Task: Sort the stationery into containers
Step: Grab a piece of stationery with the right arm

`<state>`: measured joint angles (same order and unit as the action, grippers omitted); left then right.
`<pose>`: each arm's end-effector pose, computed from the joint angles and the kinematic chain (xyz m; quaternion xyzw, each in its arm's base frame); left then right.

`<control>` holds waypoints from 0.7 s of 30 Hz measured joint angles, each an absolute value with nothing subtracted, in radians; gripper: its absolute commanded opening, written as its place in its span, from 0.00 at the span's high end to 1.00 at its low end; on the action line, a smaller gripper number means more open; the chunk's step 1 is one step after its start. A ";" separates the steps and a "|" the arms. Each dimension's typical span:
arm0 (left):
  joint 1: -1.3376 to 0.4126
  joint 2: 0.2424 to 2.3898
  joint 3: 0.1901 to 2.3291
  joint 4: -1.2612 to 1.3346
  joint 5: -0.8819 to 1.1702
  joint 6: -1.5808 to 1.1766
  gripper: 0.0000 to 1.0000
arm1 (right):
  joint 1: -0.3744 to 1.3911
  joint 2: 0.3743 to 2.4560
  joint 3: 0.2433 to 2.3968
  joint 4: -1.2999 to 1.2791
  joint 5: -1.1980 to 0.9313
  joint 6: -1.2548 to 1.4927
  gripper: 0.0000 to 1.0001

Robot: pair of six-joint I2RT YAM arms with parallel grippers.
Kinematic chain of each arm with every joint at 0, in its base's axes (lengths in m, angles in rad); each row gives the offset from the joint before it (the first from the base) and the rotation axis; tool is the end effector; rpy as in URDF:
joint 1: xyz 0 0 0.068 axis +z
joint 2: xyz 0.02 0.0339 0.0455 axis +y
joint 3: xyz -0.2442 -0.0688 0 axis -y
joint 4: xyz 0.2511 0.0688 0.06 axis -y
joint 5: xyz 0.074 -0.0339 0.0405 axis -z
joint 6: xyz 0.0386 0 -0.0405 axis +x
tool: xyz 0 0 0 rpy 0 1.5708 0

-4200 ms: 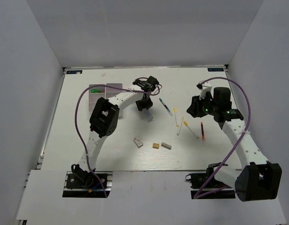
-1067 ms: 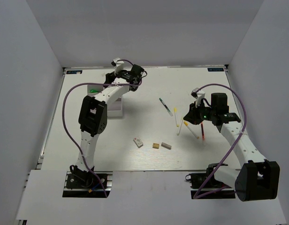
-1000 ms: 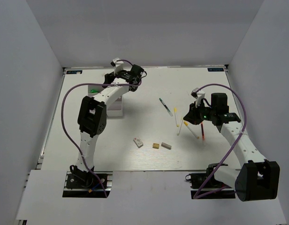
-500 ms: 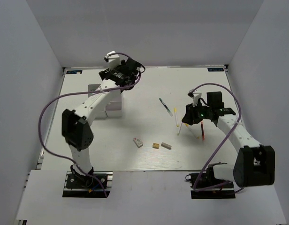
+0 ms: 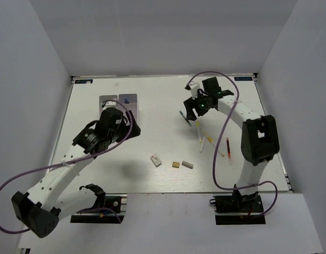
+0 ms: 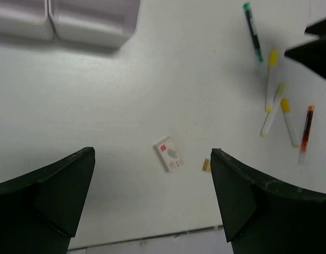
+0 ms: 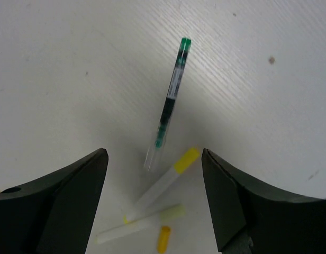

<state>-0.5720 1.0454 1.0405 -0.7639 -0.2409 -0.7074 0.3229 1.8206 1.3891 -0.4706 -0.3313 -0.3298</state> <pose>0.1976 -0.1162 0.3060 -0.1086 0.9087 -0.1426 0.3769 0.3773 0.1395 0.2129 -0.3499 0.8652 0.1546 0.3242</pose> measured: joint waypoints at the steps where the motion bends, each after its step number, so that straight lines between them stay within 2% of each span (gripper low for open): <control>1: -0.572 1.007 1.003 -0.772 -0.221 -0.716 0.00 | 0.338 1.861 1.428 -0.471 -0.316 -0.331 0.23; 5: -0.572 0.871 0.903 -0.844 -0.163 -0.767 0.00 | 0.396 1.979 1.498 -0.474 -0.264 -0.341 0.27; 12: -0.572 0.702 0.754 -0.892 -0.076 -0.893 0.02 | 0.447 2.103 1.551 -0.475 -0.170 -0.344 0.29; 20: -0.572 0.650 0.694 -0.927 -0.034 -0.979 0.02 | 0.447 2.142 1.594 -0.466 -0.130 -0.344 0.31; 21: -0.572 0.649 0.693 -0.928 -0.033 -0.985 0.02 | 0.447 2.147 1.602 -0.467 -0.133 -0.344 0.35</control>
<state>-0.5720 0.6487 0.6933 -0.9279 -0.0326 -0.9848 0.4469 2.1471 1.6016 -0.4671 -0.1326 -0.3443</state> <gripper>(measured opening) 0.980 0.689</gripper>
